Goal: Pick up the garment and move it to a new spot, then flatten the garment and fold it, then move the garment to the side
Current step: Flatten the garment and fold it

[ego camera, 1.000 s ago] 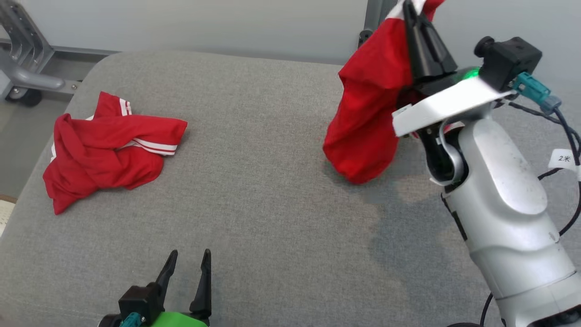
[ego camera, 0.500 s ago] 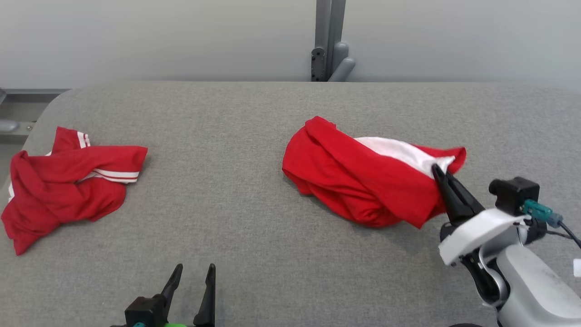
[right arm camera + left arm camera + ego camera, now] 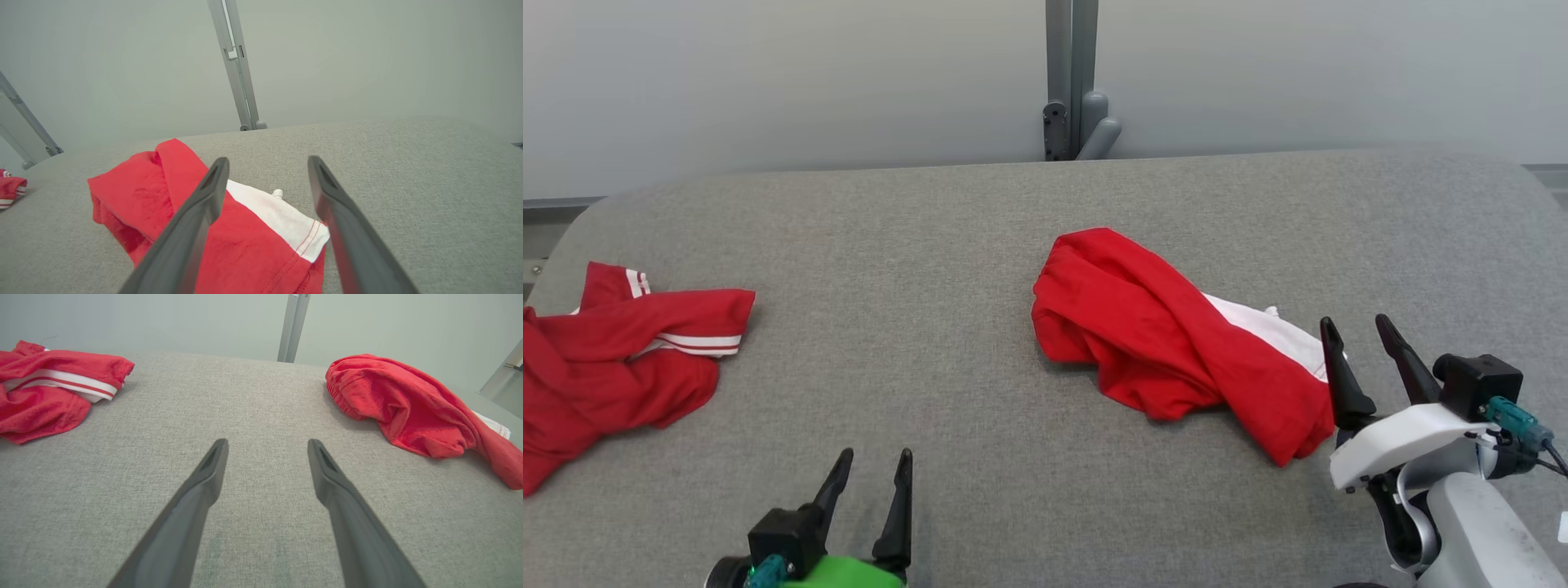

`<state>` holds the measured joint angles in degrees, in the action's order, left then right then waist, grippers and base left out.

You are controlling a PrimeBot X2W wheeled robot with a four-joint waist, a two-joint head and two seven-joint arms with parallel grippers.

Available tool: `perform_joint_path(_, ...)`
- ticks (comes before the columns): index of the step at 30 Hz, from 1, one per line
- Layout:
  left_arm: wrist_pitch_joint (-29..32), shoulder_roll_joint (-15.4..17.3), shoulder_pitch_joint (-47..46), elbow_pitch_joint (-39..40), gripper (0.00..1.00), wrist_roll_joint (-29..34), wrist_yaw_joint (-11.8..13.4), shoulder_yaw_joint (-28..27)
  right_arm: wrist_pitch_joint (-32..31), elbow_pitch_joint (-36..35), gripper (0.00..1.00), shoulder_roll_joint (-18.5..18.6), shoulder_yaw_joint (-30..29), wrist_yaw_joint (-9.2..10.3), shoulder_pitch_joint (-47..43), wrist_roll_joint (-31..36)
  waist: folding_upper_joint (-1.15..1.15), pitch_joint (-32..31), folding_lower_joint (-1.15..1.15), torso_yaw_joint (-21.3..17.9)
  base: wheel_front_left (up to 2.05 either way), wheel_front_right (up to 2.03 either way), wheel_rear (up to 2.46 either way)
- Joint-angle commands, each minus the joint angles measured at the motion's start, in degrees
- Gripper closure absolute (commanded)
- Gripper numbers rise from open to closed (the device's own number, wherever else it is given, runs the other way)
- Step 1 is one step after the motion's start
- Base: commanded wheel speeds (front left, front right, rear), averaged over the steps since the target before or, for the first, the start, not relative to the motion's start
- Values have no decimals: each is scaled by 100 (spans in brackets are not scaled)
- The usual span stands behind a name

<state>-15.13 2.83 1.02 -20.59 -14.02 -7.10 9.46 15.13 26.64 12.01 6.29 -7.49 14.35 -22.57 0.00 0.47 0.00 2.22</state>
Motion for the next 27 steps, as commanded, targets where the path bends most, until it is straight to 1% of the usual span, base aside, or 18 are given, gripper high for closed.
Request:
perform_joint_path(1,-4,14,-196,47,0,31,-25,0,3,-135,0,-94,-89,0,-101,128,0,33,0,-86,0,0,0)
perform_joint_path(5,-3,14,-602,31,0,77,-34,90,3,-427,0,-324,-154,0,-129,364,0,208,0,-279,0,0,0)
perform_joint_path(9,-3,14,-1230,-121,0,104,-39,211,3,-630,0,-414,-109,0,13,437,0,535,0,-523,0,0,0)
perform_joint_path(12,-3,14,-1853,-399,0,103,-45,374,3,-713,0,-472,-20,0,115,441,0,808,0,-733,0,0,0)
perform_joint_path(14,-3,17,-2282,-752,0,17,-46,536,3,-746,0,-482,51,0,200,436,0,999,0,-881,0,0,0)
perform_joint_path(16,-4,106,-2839,-1065,0,-60,-46,698,3,-784,0,-499,111,0,288,448,0,1183,0,-1021,0,0,0)
perform_joint_path(19,-2,193,-3543,-1785,0,-292,-43,964,3,-823,0,-536,190,0,409,427,0,1428,0,-1214,0,0,0)
perform_joint_path(20,-2,193,-3543,-1785,0,-292,-43,964,3,-823,0,-536,190,0,409,427,0,1428,0,-1214,0,0,0)
perform_joint_path(23,230,198,-4242,-2432,0,-778,-43,1275,3,-809,0,-581,257,0,494,391,0,1612,0,-1395,0,0,0)
perform_joint_path(27,629,390,-4814,-3059,0,-1339,-43,1734,3,-770,0,-663,317,0,590,384,0,1762,0,-1570,0,0,0)
